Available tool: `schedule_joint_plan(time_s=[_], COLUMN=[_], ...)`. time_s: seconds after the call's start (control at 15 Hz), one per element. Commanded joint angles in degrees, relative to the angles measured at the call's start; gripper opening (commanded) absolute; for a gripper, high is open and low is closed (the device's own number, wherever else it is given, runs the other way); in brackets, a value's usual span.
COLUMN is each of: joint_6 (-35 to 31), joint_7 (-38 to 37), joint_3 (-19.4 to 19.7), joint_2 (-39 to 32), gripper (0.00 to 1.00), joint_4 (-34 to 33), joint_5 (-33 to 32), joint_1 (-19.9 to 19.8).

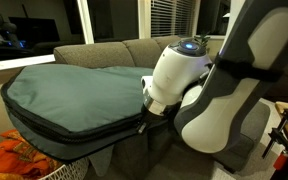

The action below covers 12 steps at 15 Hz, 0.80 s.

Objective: Open the zip to the left

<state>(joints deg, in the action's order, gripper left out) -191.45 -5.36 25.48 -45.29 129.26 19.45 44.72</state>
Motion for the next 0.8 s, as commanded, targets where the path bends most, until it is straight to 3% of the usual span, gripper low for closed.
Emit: schedule_joint_plan(time_s=[0.0, 0.73], joint_6=[2.1, 2.1], joint_7=[-0.7, -1.1], joint_3=[1.0, 5.2], joint_2=[1.7, 2.3], gripper=[0.01, 0.01], joint_4=[0.7, 1.1], joint_5=[-0.5, 0.1], joint_1=[2.4, 11.1])
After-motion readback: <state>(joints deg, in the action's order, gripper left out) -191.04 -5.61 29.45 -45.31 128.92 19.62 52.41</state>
